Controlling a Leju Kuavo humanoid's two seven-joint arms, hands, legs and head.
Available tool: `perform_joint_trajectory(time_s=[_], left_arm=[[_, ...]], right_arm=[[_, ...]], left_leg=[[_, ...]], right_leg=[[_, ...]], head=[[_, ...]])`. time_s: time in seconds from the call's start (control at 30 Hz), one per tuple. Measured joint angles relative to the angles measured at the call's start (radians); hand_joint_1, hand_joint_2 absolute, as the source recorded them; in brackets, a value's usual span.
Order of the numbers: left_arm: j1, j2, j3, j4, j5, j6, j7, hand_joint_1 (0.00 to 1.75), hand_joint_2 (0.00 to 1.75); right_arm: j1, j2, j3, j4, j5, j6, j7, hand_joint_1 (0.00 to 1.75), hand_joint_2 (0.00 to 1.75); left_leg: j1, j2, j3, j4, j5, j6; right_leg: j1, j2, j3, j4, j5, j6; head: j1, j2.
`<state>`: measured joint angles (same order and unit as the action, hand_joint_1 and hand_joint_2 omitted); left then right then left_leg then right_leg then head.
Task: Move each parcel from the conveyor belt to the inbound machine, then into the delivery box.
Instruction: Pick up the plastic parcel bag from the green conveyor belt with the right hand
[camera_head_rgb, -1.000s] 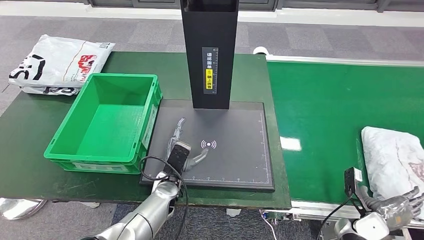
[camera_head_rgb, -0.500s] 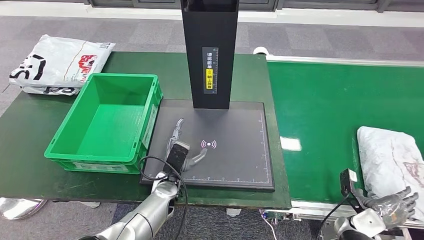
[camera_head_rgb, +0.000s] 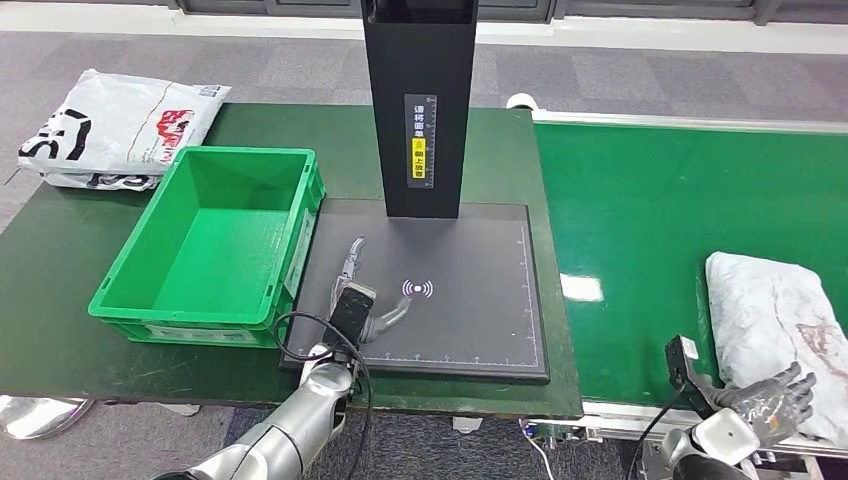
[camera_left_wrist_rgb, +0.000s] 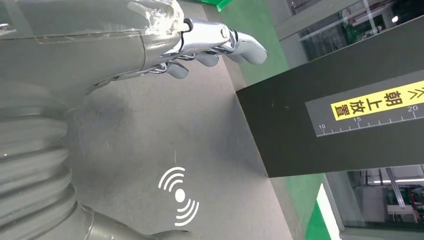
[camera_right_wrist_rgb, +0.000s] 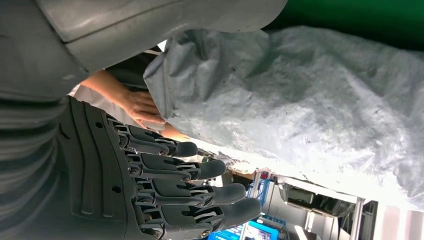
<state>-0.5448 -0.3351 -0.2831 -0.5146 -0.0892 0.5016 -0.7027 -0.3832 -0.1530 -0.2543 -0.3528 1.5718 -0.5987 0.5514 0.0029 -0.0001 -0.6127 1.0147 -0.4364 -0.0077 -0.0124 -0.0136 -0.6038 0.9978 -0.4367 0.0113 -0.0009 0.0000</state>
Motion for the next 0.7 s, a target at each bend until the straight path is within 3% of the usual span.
perform_joint_trajectory(time_s=[0.53,0.57,0.67,0.7], left_arm=[[0.000,0.003,0.000,0.000,0.000,-0.009,0.000,0.00,1.75],[0.000,0.003,0.000,0.000,0.000,-0.011,0.000,0.00,1.75],[0.000,0.004,0.000,0.001,0.000,-0.019,0.000,0.00,1.75],[0.000,0.004,0.000,0.002,0.000,-0.020,0.000,0.00,1.75]], right_arm=[[-0.009,0.000,0.009,0.009,-0.021,0.063,-0.031,0.00,1.75],[-0.012,0.000,0.009,0.011,-0.034,0.089,-0.043,0.09,1.75],[-0.023,0.000,0.008,0.021,-0.082,0.196,-0.078,1.40,1.75],[-0.029,0.000,0.007,0.024,-0.096,0.233,-0.087,1.75,1.75]], left_leg=[[0.000,0.000,0.000,0.000,0.000,0.000],[0.000,0.000,0.000,0.000,0.000,0.000],[0.000,0.000,0.000,0.000,0.000,0.000],[0.000,0.001,0.001,0.000,0.000,0.000]], right_leg=[[0.000,0.000,0.000,0.000,0.000,0.000],[0.000,0.000,0.000,0.000,0.000,0.000],[0.000,0.000,0.000,0.000,0.000,0.000],[0.000,0.001,0.000,0.000,0.000,0.000]], head=[[0.000,0.000],[0.000,0.000],[0.000,0.000],[0.000,0.000]])
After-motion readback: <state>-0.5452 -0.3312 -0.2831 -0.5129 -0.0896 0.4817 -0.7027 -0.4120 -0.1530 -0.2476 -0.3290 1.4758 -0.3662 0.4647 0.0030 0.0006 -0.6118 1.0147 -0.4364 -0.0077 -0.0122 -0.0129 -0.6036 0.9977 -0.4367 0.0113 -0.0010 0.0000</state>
